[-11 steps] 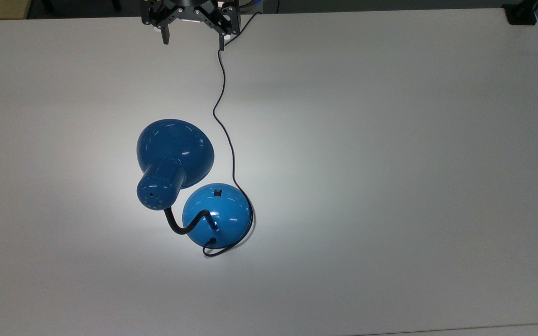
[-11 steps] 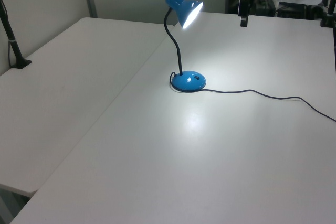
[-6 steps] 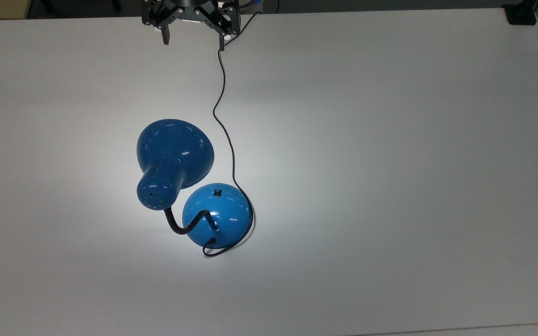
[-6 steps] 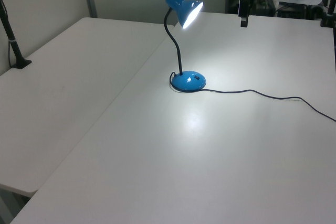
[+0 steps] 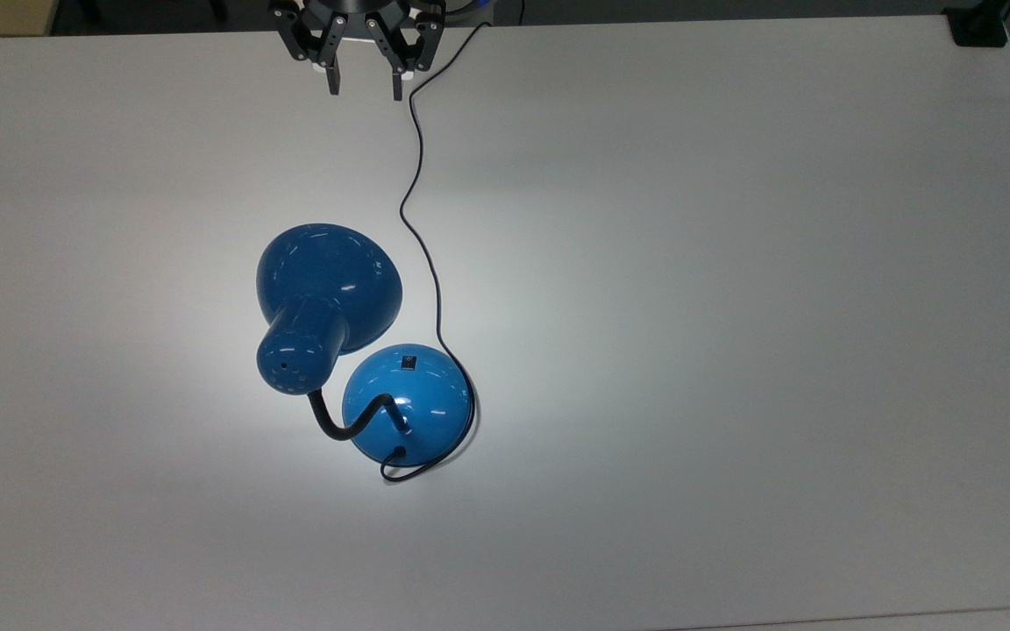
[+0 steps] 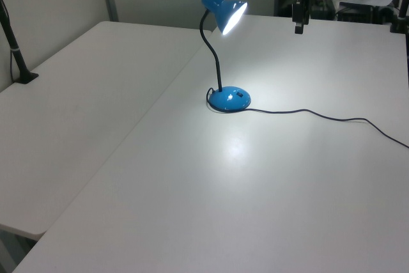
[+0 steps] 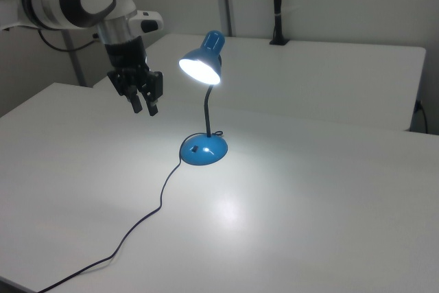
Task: Turn off the lamp
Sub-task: 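Move the gripper down toward the blue lamp base switch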
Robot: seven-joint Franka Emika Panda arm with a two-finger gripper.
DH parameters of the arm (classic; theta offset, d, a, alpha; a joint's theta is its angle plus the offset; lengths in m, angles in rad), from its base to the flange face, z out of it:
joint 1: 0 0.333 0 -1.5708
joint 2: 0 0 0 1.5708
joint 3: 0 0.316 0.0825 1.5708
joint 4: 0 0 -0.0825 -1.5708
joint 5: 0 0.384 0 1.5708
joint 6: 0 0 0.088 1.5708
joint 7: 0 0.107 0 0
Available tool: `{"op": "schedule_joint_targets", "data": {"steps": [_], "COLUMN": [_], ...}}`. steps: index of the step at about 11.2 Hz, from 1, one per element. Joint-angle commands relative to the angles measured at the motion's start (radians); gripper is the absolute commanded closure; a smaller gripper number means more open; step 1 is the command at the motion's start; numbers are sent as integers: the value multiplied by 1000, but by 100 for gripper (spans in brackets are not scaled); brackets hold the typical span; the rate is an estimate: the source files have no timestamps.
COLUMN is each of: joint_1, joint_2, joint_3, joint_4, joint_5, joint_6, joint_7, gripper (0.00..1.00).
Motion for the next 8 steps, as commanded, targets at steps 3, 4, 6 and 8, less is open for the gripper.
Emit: {"op": "schedule_joint_targets", "data": {"steps": [3,4,6,8], "joint_1": [7,6,7,7], "joint_2": [-3,-3,10,20], "joint_3": [-3,-2,-2,-2], "joint_4": [-1,-3,-6,-33], "joint_5": [19,19,19,20], "joint_6": [-18,-15,-2,89], "joint_7": [-31,-50,-64,-64], "gripper": [100,100,100,100]}}
